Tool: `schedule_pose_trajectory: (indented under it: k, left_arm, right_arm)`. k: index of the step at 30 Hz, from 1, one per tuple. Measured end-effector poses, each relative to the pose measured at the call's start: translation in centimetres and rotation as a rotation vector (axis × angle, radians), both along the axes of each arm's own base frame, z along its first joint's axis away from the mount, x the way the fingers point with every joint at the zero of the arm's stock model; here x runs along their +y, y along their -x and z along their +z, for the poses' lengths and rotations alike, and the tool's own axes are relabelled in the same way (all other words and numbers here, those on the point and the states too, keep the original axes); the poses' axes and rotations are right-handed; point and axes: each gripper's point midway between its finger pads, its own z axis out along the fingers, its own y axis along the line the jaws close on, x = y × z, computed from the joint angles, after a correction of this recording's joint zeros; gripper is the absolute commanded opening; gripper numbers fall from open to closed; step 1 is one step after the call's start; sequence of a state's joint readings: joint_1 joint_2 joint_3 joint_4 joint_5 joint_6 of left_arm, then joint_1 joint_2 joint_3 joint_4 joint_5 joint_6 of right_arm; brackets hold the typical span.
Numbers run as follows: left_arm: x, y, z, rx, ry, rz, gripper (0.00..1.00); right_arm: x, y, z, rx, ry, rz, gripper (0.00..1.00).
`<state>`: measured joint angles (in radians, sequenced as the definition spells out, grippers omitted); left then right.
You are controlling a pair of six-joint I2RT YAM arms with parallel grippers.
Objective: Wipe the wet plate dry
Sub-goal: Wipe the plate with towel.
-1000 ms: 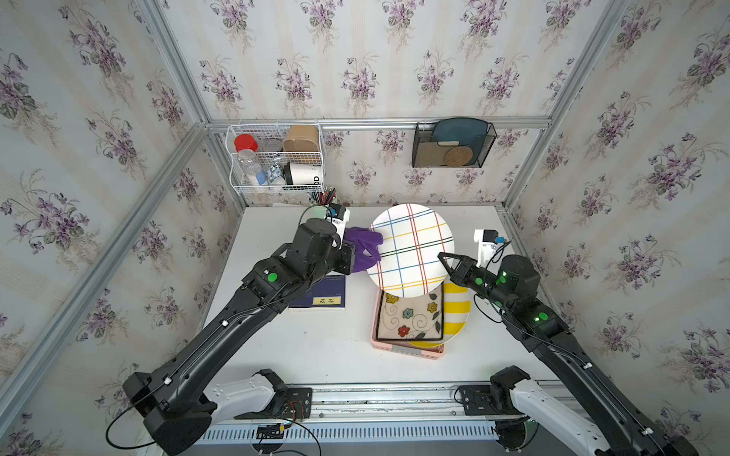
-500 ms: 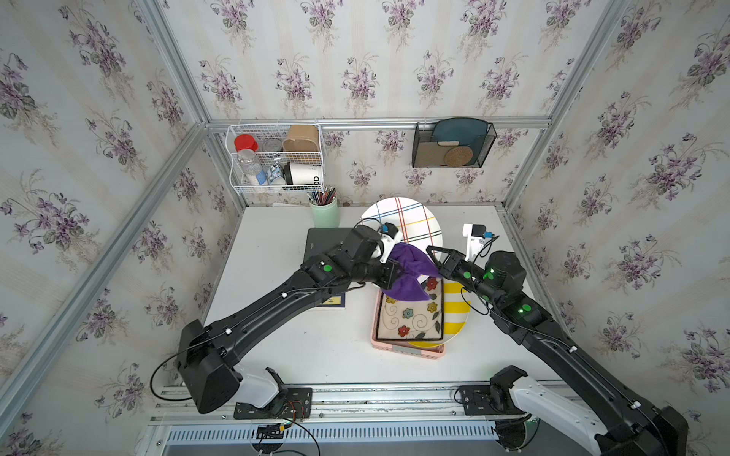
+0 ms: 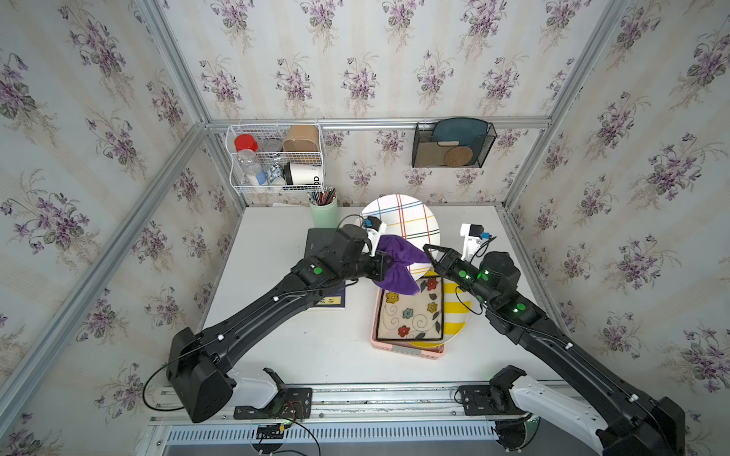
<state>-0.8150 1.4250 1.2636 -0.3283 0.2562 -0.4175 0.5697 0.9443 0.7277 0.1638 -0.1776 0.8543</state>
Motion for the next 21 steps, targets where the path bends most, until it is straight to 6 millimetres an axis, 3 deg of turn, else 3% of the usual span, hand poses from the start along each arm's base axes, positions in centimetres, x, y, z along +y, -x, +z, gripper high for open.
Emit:
schedule_pose_trajectory:
  k: [2, 4, 8, 10, 12, 17, 19, 21]
  left_arm:
    - [-0.5, 0.3, -0.4, 0.013, -0.031, -0.010, 0.00]
    - [1.0, -0.6, 0.2, -0.010, -0.056, 0.055, 0.00]
    - [8.4, -4.2, 1.4, -0.057, -0.043, 0.306, 0.00]
    - [9.7, -4.5, 1.5, -0.063, -0.039, 0.336, 0.00]
    - [8.9, -4.4, 1.8, -0.060, -0.022, 0.287, 0.00]
    - [3.5, -3.1, 3.8, -0.080, 0.074, 0.087, 0.00]
    - [3.4, -3.3, 4.5, -0.095, 0.093, 0.086, 0.00]
    - [4.7, -4.3, 5.5, -0.112, 0.115, 0.134, 0.00]
  right_arm:
    - [-0.2, 0.3, -1.0, 0.050, 0.009, -0.003, 0.00]
    - [-0.3, 0.8, -0.3, 0.040, -0.013, -0.004, 0.00]
    - [-0.5, 1.3, 2.7, -0.062, -0.071, 0.002, 0.00]
    - [0.3, 1.3, 2.8, -0.084, -0.070, 0.036, 0.00]
    - [1.6, 1.2, 2.2, -0.080, -0.052, 0.076, 0.00]
    - [3.0, 1.9, 1.4, -0.057, -0.013, 0.145, 0.00]
    - [2.6, 2.2, 2.1, -0.074, -0.011, 0.133, 0.00]
    - [2.0, 2.5, 3.0, -0.098, -0.015, 0.116, 0.00]
